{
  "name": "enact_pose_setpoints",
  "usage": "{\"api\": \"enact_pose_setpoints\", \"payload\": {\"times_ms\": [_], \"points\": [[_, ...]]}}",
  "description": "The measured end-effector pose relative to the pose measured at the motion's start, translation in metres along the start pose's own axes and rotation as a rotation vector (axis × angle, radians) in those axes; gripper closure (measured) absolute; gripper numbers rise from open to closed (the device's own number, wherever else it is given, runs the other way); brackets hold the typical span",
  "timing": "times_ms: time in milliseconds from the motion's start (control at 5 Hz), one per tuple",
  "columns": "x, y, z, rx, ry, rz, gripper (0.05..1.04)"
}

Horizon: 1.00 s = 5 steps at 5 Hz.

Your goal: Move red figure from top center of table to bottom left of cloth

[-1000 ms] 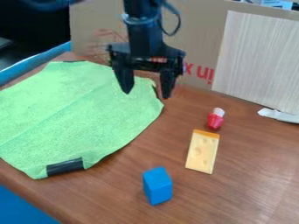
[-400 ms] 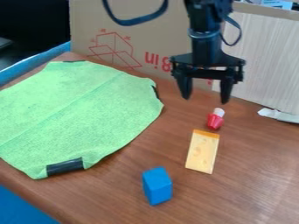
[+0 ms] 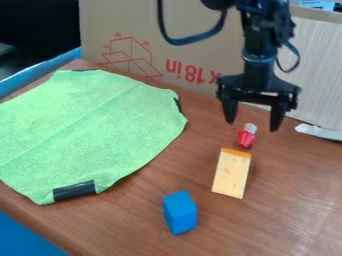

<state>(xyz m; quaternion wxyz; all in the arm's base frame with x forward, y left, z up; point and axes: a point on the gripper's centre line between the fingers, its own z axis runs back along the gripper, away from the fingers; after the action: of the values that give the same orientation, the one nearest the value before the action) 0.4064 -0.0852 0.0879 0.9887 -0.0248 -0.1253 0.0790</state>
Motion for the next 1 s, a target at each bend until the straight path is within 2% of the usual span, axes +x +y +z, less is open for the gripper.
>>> {"api": "enact_pose_setpoints", "payload": {"times_ms": [200, 400, 600, 800, 1000], "points": [[0.003, -0.001, -0.009, 0.027, -0.006, -0.001, 0.083], [0.002, 0.003, -0.023, 0.062, 0.012, 0.005, 0.083], [0.005, 0.017, -0.028, 0.071, 0.021, 0.022, 0.132], [0.002, 0.032, -0.033, 0.087, 0.039, 0.047, 0.405], [-0.011, 0.035, -0.037, 0.084, 0.059, 0.034, 0.614]]}}
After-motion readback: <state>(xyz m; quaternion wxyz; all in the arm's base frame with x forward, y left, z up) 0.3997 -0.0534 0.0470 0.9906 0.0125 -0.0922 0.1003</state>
